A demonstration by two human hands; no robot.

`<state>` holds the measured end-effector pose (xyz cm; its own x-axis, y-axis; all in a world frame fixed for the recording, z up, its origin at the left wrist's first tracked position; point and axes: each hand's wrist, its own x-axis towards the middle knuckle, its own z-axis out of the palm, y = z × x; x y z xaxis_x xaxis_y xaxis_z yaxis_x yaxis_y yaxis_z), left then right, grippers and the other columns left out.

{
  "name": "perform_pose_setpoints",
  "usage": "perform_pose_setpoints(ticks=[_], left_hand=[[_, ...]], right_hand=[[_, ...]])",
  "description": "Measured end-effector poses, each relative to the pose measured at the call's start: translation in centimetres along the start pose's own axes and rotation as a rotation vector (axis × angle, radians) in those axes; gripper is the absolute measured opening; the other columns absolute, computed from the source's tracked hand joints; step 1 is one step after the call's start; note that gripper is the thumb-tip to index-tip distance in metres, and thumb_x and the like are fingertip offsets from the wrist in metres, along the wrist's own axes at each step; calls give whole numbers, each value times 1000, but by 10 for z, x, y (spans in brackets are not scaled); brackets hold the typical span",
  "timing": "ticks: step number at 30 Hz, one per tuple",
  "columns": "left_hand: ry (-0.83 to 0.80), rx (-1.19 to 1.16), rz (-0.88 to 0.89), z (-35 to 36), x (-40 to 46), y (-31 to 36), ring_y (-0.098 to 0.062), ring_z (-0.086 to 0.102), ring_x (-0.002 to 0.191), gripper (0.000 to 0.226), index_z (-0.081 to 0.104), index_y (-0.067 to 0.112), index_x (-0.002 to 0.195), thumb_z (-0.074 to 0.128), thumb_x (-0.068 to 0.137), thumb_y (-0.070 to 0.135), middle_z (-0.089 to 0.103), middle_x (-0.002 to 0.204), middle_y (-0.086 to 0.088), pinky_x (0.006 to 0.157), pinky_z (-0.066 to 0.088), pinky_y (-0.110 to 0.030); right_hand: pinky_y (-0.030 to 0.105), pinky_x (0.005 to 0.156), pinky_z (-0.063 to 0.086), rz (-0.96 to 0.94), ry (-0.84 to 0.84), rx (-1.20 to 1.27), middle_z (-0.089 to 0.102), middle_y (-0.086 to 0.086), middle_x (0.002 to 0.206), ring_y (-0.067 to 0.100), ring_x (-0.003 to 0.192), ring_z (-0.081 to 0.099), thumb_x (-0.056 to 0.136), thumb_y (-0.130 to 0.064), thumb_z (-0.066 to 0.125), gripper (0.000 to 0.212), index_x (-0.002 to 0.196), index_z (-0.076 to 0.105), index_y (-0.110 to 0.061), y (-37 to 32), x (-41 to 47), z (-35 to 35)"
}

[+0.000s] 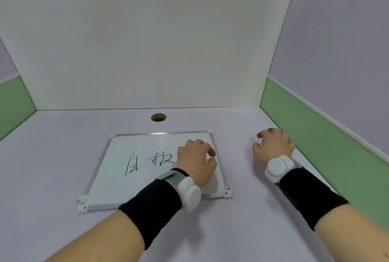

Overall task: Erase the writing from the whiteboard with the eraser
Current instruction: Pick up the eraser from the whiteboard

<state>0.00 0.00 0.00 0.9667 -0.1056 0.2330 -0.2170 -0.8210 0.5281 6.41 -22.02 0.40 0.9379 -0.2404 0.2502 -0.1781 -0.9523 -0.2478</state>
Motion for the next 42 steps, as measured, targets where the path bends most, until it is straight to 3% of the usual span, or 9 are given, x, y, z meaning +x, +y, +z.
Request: perform_pose_setpoints(ticks=[13,18,22,27,30,32,35,38,42], left_hand=[[-9,27,-5,0,-2,0,-17,46,109,19,63,29,97,49,85,27,58,111,7,91,27,-36],[-17,9,-2,-4,-3,-1,-16,47,109,17,63,28,98,51,86,26,58,112,8,93,28,-36],[-11,-25,-11,-9,-4,-1,-15,47,108,18,63,27,101,53,86,24,58,111,8,93,32,-36],[5,-283,-92,-23,-5,1,-8,53,93,16,63,24,102,58,87,22,59,104,7,83,41,-25],[6,-487,-236,-34,-4,0,-16,65,84,19,61,24,104,61,86,30,66,103,4,76,50,-30],[8,-553,-297,-40,-5,-2,-21,70,83,26,58,24,110,61,86,34,65,108,6,77,54,-33],[-1,-650,-289,-43,-7,-6,-20,69,92,46,49,18,129,64,87,28,55,126,7,88,55,-43],[-19,-723,-280,-46,-11,-12,-22,67,102,63,39,16,141,68,86,25,50,132,5,88,56,-46],[7,-826,-249,-52,-18,-24,-16,68,100,55,47,14,137,69,87,19,62,127,-2,81,59,-36]], right_hand=[[41,90,42,55,-92,11,45,5,143,29,132,32,80,-7,56,47,124,61,-23,21,2,6],[42,88,44,24,-12,163,47,8,139,31,129,35,77,1,54,45,118,65,-17,14,-2,5],[36,83,45,-66,5,336,47,9,137,30,128,36,82,-5,58,38,117,65,-15,-2,-7,-1],[25,89,37,-177,-21,547,48,6,136,23,125,49,85,-21,68,34,118,65,-16,-31,-21,-12],[22,85,41,-192,-97,719,53,-6,124,11,107,60,81,-50,69,44,115,66,-22,-49,-36,-24],[22,79,45,-182,-191,815,58,-12,117,3,102,62,73,-59,65,52,115,65,-27,-58,-44,-32],[25,74,49,-152,-266,909,68,-7,109,6,96,64,80,-41,61,35,113,66,-32,-69,-49,-35],[26,79,49,-158,-258,979,69,-13,107,7,94,65,85,-35,59,25,108,69,-31,-80,-50,-33],[37,86,53,-115,-347,1117,72,-10,104,16,99,66,79,-33,56,25,96,74,-27,-93,-53,-28]])
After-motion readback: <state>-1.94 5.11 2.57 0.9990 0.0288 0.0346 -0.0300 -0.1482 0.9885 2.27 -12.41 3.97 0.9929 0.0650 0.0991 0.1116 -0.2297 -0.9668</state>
